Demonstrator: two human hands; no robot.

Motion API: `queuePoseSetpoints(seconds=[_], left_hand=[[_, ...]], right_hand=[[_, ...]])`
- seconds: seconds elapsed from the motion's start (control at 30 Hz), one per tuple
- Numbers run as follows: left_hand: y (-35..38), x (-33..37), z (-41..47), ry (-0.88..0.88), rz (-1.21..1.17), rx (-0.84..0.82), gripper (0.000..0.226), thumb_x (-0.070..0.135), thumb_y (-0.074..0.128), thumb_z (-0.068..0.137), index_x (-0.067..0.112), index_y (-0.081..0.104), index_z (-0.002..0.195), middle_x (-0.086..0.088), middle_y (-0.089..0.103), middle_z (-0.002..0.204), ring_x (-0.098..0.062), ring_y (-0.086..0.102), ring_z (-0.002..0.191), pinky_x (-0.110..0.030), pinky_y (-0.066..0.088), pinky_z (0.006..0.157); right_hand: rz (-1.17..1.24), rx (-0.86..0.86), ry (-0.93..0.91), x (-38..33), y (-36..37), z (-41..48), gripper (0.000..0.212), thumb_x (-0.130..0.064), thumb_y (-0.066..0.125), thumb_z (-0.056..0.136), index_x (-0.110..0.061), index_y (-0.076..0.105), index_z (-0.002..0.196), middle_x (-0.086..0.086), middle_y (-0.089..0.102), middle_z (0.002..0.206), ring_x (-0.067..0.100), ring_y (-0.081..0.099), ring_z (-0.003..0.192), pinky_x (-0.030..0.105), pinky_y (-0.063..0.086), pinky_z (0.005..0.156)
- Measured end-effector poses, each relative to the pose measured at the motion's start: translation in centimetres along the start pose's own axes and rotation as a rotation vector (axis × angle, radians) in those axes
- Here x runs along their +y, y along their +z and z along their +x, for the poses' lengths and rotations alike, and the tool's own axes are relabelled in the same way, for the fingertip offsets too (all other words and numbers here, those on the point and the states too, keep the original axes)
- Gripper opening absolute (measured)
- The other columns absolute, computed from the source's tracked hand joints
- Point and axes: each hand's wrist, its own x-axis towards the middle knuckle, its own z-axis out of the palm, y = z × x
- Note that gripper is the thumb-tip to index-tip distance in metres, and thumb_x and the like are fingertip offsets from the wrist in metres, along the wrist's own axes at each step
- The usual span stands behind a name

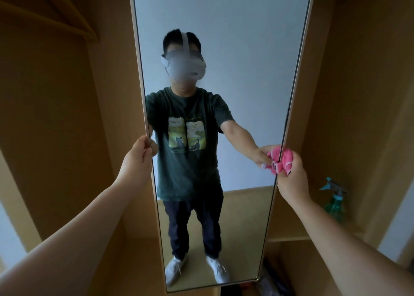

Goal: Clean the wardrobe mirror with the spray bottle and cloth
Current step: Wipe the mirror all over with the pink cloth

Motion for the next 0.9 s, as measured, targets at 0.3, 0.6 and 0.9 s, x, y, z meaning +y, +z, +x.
queuePoseSetpoints(seconds=[0.3, 0.6, 0.9], left_hand=[[0.6, -1.3, -0.9, -0.025, -0.04, -0.035, 0.027, 0.014, 0.034, 0.101, 0.034, 0.052, 0.103, 0.008, 0.061, 0.095, -0.012, 0.056, 0.086, -0.027, 0.044, 0.074], [1.9, -3.6, -3.2, -0.144, -0.008, -0.147, 0.032, 0.016, 0.036, 0.102, 0.017, 0.049, 0.13, 0.009, 0.057, 0.09, -0.021, 0.06, 0.085, -0.03, 0.048, 0.071], [3.1, -6.3, -4.7, -0.195, 0.103, -0.216, 0.035, 0.01, 0.036, 0.099, 0.014, 0.048, 0.132, -0.001, 0.061, 0.1, -0.018, 0.059, 0.086, -0.03, 0.046, 0.072]], right_hand=[[-0.016, -0.025, 0.047, 1.4, 0.5, -1.6, 0.055, -0.018, 0.06, 0.093, -0.016, 0.037, 0.143, 0.008, 0.058, 0.127, 0.027, 0.06, 0.113, 0.035, 0.053, 0.089], [-0.016, -0.046, 0.115, 2.8, 0.9, -2.5, 0.056, -0.012, 0.06, 0.093, -0.021, 0.038, 0.143, 0.005, 0.058, 0.129, 0.026, 0.058, 0.115, 0.037, 0.053, 0.092], [-0.021, -0.07, 0.133, 4.2, 1.3, -3.4, 0.053, -0.016, 0.061, 0.093, -0.021, 0.041, 0.141, 0.003, 0.06, 0.124, 0.024, 0.059, 0.111, 0.038, 0.054, 0.089]])
